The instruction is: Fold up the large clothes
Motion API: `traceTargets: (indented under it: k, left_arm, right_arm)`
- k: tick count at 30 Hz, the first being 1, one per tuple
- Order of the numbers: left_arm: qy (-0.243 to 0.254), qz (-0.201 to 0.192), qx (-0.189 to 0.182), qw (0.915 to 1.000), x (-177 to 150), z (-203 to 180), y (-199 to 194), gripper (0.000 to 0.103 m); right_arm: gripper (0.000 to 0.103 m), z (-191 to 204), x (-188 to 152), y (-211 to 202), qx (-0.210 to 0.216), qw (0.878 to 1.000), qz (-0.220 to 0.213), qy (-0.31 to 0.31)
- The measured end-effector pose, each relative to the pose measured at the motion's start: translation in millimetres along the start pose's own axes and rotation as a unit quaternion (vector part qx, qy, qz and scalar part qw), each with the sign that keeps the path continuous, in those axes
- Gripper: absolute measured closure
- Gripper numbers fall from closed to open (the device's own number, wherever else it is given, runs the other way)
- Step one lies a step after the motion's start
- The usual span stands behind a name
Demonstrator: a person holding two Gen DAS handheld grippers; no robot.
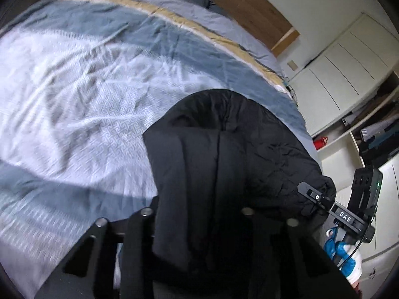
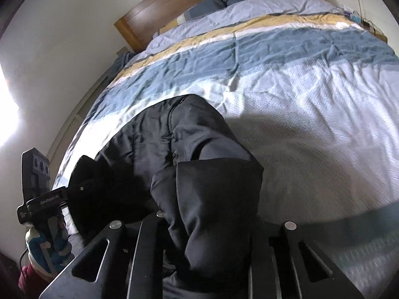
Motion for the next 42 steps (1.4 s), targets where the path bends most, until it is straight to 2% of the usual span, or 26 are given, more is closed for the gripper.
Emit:
traceTargets:
  k: [4,9,14,18,24,29,31,33,35,37,38,42]
  left_arm:
    - [0.018,-0.011,-0.007,0.9998,-10,-24,-70,0.076]
    - [0.043,-0.023,-0.020,0.9986,-42,-44,-160,0.076]
    - [0.070,-0.024,-0.030,0.9968,-94,-48,-232,0.076]
    - [0.079,-0.019,-0.033,0.9961,-147,-41,-270,0.076]
    - [0.080,0.000,-0.025,0.9965,-215,-25,-285,0.076]
    - [0.081,0.015,0.003,0.9966,-251,-10,-283,0.076]
    - [0.072,0.024,0.003,0.9971,-253,-9,-287,0.068]
    - [0.074,0.030,0.012,0.9968,-252,-8,-292,0.063]
    - [0.084,0.036,0.020,0.9956,-255,-5,-303,0.063]
    - [0.085,0.035,0.023,0.9955,-260,-6,-313,0.063]
    - [0.084,0.035,0.023,0.9956,-262,-6,-316,0.063]
    - [0.082,0.051,0.023,0.9950,-281,-12,-331,0.061]
  right_arm:
    - [0.084,29,-7,-54,0.017,1.000,-0.005,-0.020]
    - [0.084,72,-35,-146,0.067,0.996,-0.033,-0.050]
    - [0.082,85,-80,-217,0.087,0.994,-0.051,-0.053]
    - [0.081,84,-122,-251,0.096,0.993,-0.049,-0.042]
    - [0.073,75,-184,-268,0.110,0.993,-0.041,-0.011]
    - [0.068,57,-235,-255,0.078,0.997,-0.011,-0.014]
    - [0.065,54,-237,-257,0.072,0.997,-0.012,-0.018]
    - [0.058,56,-236,-261,0.067,0.997,-0.015,-0.024]
    - [0.048,58,-237,-266,0.058,0.997,-0.013,-0.041]
    - [0.042,59,-242,-270,0.055,0.997,-0.008,-0.049]
    - [0.034,58,-245,-273,0.051,0.997,-0.003,-0.050]
    - [0.028,50,-258,-288,0.032,0.998,0.008,-0.052]
Point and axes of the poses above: each gripper's, at about its wrist camera, not at the fingertips, and y roughly the way its jaws point, z to its left, x to its top, the point moved 8 cm from there along y, roughly the way its jaws point, and after that the axes turned 14 degrees about -z, right-handed, at the moved point
